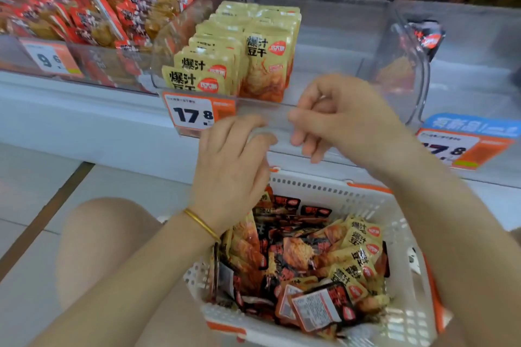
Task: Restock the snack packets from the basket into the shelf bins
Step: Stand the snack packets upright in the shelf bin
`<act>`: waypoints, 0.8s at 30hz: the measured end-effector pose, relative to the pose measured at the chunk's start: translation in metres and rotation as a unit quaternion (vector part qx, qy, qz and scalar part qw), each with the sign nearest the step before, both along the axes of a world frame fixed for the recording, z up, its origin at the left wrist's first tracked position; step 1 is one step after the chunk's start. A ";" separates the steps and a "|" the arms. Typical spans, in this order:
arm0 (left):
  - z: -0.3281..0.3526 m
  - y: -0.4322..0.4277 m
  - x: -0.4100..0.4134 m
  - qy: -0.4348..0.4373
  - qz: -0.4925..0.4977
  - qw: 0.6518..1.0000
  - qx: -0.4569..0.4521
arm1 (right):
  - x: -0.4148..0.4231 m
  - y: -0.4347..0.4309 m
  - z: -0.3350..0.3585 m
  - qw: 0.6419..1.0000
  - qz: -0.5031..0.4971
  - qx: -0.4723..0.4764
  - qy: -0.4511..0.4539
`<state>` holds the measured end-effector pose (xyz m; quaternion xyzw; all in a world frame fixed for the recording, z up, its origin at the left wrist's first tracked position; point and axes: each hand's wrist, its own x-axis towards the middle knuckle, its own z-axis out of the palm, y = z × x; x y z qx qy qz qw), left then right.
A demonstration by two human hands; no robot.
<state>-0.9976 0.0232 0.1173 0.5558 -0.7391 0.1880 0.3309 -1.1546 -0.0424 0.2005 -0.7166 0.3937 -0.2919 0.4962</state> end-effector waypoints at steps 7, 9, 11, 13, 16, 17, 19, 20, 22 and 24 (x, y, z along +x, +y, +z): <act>-0.070 -0.009 0.002 -0.096 -0.004 0.938 0.334 | 0.000 0.025 -0.170 0.958 0.070 0.148 0.237; -0.082 -0.010 0.003 -0.127 0.033 0.893 0.431 | 0.007 0.023 -0.214 0.942 0.095 0.148 0.287; -0.089 -0.010 0.003 -0.167 0.054 0.846 0.504 | 0.016 0.026 -0.248 0.927 0.136 0.148 0.315; -0.089 -0.011 0.004 -0.182 0.059 0.824 0.534 | 0.027 0.032 -0.278 0.912 0.173 0.170 0.332; -0.089 -0.015 0.012 -0.154 0.080 0.817 0.550 | 0.041 0.042 -0.314 0.885 0.200 0.208 0.365; -0.090 -0.015 0.015 -0.150 0.091 0.815 0.552 | 0.043 0.045 -0.320 0.882 0.194 0.224 0.365; -0.090 -0.015 0.019 -0.152 0.109 0.812 0.553 | 0.040 0.046 -0.325 0.889 0.186 0.216 0.359; -0.091 -0.016 0.020 -0.152 0.113 0.810 0.555 | 0.037 0.044 -0.322 0.893 0.185 0.207 0.355; -0.092 -0.016 0.019 -0.143 0.113 0.801 0.570 | 0.026 0.037 -0.309 0.910 0.179 0.186 0.324; -0.094 -0.016 0.016 -0.126 0.106 0.792 0.587 | 0.009 0.027 -0.287 0.931 0.157 0.166 0.283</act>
